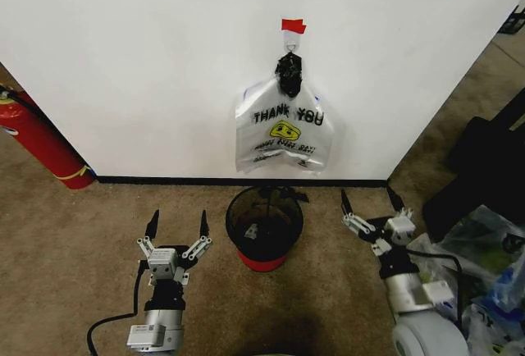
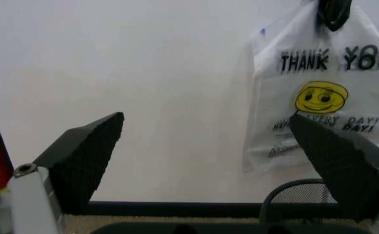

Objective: Pick up the garbage bag from the wall and place it over the trash bin.

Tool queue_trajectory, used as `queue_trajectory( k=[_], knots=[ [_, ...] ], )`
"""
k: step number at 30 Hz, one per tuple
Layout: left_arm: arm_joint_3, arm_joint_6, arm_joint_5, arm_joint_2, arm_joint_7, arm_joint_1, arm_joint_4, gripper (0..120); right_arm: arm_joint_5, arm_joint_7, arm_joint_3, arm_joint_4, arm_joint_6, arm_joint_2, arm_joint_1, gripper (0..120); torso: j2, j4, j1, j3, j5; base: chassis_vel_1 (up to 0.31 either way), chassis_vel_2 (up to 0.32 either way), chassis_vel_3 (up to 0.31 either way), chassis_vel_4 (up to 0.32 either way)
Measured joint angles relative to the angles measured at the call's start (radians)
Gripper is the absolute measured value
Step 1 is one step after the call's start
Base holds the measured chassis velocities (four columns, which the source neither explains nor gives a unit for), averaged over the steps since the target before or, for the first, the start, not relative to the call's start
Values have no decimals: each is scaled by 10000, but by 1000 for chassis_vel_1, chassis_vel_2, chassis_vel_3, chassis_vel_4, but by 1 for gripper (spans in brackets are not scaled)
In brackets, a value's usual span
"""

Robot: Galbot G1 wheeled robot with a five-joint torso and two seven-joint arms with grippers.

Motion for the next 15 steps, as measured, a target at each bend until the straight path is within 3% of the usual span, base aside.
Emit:
queue_trajectory(
  k=[15],
  knots=[
    [-57, 21, 10, -53, 11, 17, 150, 100, 1776, -285, -1005, -1057, -275, -753, 2250, 100, -1, 1, 0, 0, 1, 0, 0, 0, 0]
  ],
)
